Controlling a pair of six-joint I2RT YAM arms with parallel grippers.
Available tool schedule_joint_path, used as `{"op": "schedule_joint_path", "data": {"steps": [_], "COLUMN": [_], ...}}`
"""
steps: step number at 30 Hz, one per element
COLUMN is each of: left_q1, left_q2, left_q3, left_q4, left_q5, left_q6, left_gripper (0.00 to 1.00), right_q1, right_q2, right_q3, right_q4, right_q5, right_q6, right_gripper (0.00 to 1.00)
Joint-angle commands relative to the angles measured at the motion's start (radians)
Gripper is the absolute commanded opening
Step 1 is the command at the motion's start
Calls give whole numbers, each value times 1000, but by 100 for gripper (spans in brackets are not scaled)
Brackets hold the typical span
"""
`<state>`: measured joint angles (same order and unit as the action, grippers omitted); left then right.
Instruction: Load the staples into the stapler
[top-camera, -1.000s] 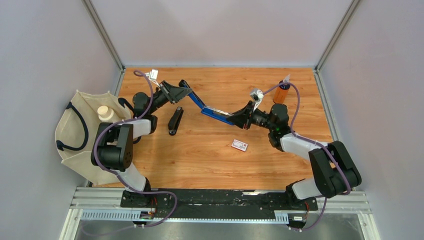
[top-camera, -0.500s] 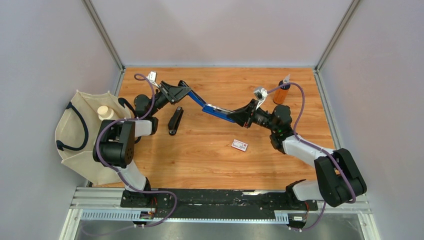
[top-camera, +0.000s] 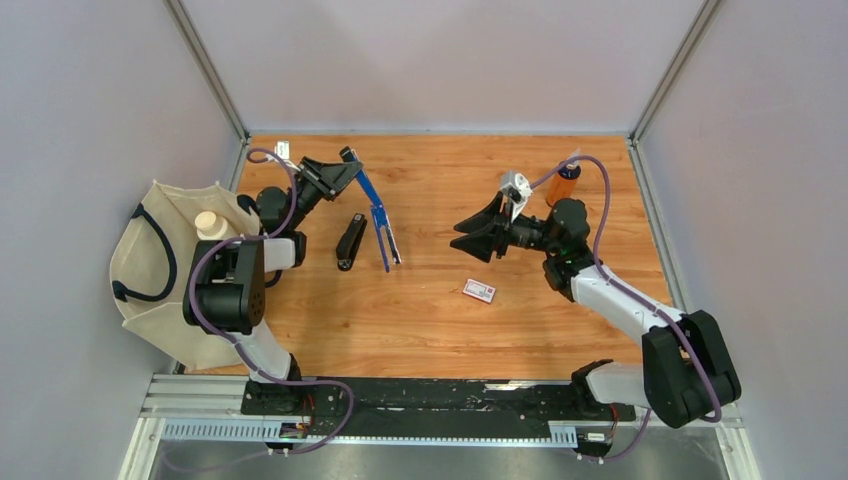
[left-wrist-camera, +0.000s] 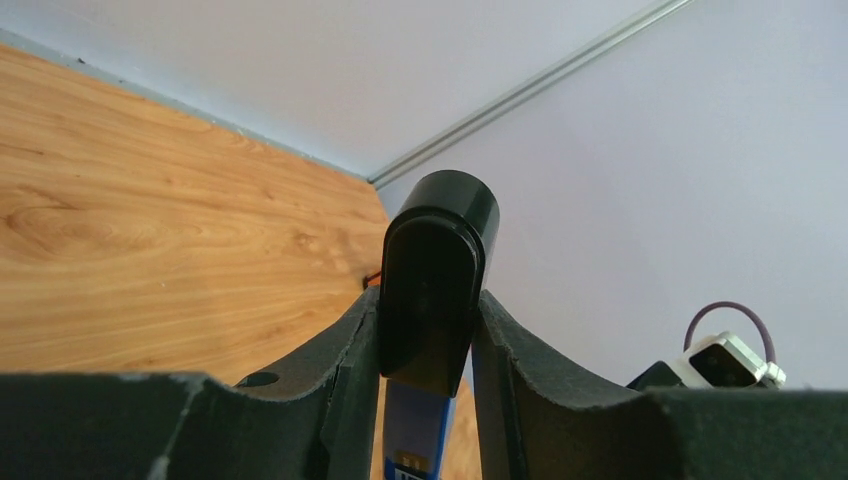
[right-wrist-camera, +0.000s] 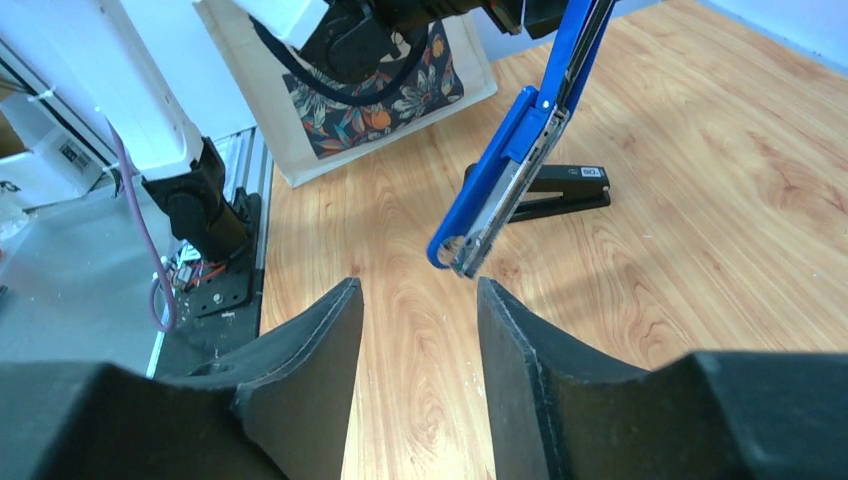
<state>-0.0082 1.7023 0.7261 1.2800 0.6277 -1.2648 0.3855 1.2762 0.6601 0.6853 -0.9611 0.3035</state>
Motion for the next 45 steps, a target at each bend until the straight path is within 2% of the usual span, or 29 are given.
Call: {"op": "schedule_joint_path", "data": {"steps": [1, 6, 11, 18, 23, 32, 39, 42, 45], "left_q1": [-12, -65, -147, -240, -277, -312, -331, -331, -331], "left_q2": [-16, -13, -1, 0, -15, -33, -29, -30, -30], "left_q3": [55, 70, 105, 134, 133, 127, 124, 124, 124], "left_q4": [104, 105, 107, 108, 107, 108, 108, 108, 108], "left_q5": [12, 84, 133, 162, 162, 155, 152, 153, 152], "left_q6": [4, 31, 36, 15, 8, -5, -15, -21, -24], "left_gripper": [0, 0, 0, 0, 0, 0, 0, 0, 0], "right_q1": [9, 32, 73, 82, 90, 98, 102, 104, 102], "right_q2": [2, 35, 66, 149, 202, 253, 311, 330, 339], "right_q3": [41, 93, 174, 220, 225, 242, 271, 269, 262], "right_q4": [-47, -148, -309, -310, -257, -231, -202, -170, -135], "right_q5": [-54, -67, -53, -57, -54, -45, -70, -90, -116], "right_q6": [-72, -167, -276, -224, -152, -118, -80, -57, -38], "right_gripper": [50, 53, 62, 75, 79, 79, 74, 70, 60]}}
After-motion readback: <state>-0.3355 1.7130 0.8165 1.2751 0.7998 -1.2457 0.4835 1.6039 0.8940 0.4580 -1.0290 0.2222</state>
